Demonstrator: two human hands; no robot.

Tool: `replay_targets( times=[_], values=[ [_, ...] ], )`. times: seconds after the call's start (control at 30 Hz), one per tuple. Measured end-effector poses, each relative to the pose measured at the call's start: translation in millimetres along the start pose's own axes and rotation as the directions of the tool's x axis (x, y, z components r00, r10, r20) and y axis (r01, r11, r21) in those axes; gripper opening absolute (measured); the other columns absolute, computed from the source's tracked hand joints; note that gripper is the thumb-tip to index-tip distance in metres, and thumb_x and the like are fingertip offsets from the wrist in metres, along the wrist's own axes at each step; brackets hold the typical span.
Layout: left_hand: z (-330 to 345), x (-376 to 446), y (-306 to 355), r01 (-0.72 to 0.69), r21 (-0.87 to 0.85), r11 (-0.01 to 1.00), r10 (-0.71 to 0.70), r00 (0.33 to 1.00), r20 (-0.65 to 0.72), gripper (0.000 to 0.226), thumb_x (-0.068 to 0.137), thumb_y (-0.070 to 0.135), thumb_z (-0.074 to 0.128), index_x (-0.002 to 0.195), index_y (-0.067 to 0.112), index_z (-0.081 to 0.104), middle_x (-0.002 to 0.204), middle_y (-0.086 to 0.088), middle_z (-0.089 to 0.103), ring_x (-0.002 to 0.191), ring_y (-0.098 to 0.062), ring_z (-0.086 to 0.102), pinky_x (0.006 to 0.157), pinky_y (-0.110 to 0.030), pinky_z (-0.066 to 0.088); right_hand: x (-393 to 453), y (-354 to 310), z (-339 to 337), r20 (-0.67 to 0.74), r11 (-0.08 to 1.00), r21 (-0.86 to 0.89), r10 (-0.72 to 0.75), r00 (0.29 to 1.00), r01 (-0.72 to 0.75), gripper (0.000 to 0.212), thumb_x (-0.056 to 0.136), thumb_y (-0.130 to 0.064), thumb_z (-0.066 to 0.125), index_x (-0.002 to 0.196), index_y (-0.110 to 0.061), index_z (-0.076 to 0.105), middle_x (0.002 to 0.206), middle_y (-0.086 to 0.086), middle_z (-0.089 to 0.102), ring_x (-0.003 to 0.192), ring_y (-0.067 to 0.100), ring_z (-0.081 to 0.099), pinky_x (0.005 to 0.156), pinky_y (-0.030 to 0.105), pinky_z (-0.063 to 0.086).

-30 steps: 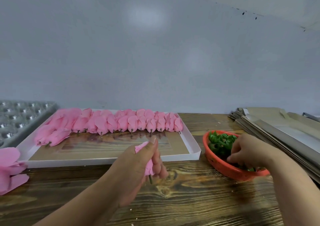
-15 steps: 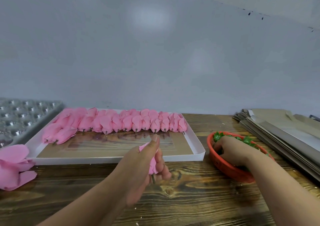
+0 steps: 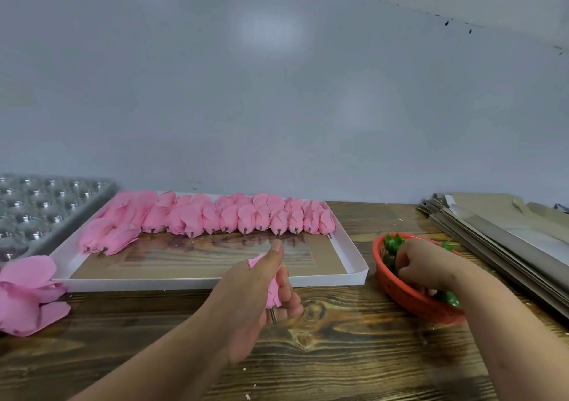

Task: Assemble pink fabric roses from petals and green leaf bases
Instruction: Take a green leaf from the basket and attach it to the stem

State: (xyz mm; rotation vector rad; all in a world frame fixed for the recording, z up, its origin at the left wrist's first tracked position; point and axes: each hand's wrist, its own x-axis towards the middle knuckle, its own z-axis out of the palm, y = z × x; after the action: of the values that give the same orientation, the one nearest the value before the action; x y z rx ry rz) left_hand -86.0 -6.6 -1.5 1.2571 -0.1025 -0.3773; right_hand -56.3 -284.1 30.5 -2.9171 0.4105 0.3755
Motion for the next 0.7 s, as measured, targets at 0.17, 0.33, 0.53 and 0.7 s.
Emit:
replay_targets(
  times=[0.17,0.33,0.53,0.7],
  values=[
    [0.1,1.1,-2.0,0.005,-0.007,1.0,-0.005,1.0,-0.011,0.047,0.093,0.043,0.051,0.059,0.011,0.052,0.054,-0.005,0.049,0.05,-0.016,0.054,0.057,-0.029,0.054,0.5,7.3,2.8,0.006,0.999,-0.013,-0.03,1.0,0.03,0.02,0.086,-0.011,0.056,0.079,-0.024,0.069,0.079,-0.002,0.067,0.068,0.012,0.064,0.053,0.018,0.049],
    [0.2,2.0,-2.0,0.005,-0.013,1.0,-0.006,1.0,-0.019,0.047,0.093,0.043,0.052,0.059,0.01,0.052,0.054,-0.006,0.049,0.05,-0.016,0.054,0.057,-0.029,0.054,2.7,3.6,8.0,0.011,0.997,-0.026,-0.074,0.997,0.074,0.027,0.087,-0.015,0.055,0.072,-0.032,0.07,0.076,-0.006,0.069,0.073,0.011,0.065,0.061,0.022,0.051],
    [-0.5,0.7,-1.1,0.002,-0.016,1.0,-0.002,1.0,-0.009,0.046,0.093,0.042,0.052,0.061,0.009,0.052,0.054,-0.005,0.05,0.05,-0.016,0.055,0.057,-0.029,0.054,-4.9,4.2,2.5,-0.071,0.995,0.027,-0.089,0.993,0.091,0.024,0.086,-0.015,0.059,0.069,-0.029,0.068,0.075,-0.006,0.066,0.07,0.008,0.062,0.055,0.016,0.043],
    [-1.0,1.9,-1.5,-0.003,-0.035,0.999,0.003,1.0,-0.018,0.045,0.093,0.042,0.053,0.062,0.009,0.052,0.054,-0.005,0.05,0.05,-0.016,0.056,0.058,-0.032,0.056,-22.0,15.1,-15.1,-0.239,0.959,0.238,-0.094,0.966,0.152,0.017,0.082,-0.014,0.068,0.067,-0.02,0.071,0.068,-0.001,0.066,0.061,0.011,0.056,0.053,0.022,0.039]
  ],
)
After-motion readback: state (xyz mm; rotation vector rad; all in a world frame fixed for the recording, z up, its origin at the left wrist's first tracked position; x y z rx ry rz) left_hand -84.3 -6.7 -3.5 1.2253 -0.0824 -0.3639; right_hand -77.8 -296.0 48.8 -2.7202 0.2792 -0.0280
